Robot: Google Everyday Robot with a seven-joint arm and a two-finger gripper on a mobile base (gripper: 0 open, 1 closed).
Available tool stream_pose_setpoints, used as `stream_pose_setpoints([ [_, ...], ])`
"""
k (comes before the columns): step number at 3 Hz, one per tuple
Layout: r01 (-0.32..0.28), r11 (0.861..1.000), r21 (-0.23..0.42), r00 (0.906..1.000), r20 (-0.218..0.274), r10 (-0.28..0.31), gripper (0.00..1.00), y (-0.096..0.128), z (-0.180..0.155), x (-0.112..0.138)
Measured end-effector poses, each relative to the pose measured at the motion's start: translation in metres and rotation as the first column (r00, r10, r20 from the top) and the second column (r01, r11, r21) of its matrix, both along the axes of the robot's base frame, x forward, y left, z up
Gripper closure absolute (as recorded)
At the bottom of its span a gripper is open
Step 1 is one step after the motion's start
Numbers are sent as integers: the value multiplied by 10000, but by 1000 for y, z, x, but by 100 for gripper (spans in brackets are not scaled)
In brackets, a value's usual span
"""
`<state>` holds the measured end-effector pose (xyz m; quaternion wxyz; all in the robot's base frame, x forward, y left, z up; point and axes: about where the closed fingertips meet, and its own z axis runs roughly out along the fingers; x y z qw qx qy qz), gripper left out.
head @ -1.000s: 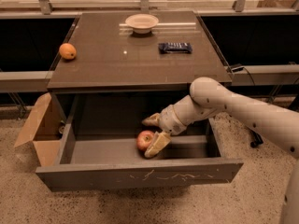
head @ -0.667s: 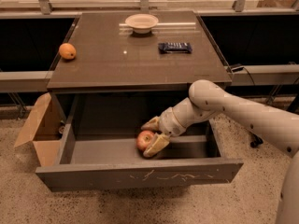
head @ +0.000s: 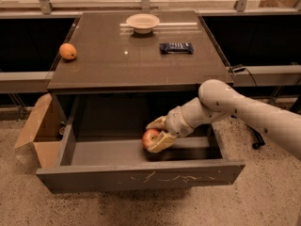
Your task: Pick apple from top drawer and place on counter
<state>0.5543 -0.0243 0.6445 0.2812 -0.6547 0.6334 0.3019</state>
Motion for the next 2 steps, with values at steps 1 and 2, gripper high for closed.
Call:
stream_pose_setpoints([
  [1, -93, 9989, 467, 9927, 1203, 36, 100, -16, 62, -3],
  [2, -310, 9985, 454, 9684, 2488, 188, 100, -36, 135, -5],
])
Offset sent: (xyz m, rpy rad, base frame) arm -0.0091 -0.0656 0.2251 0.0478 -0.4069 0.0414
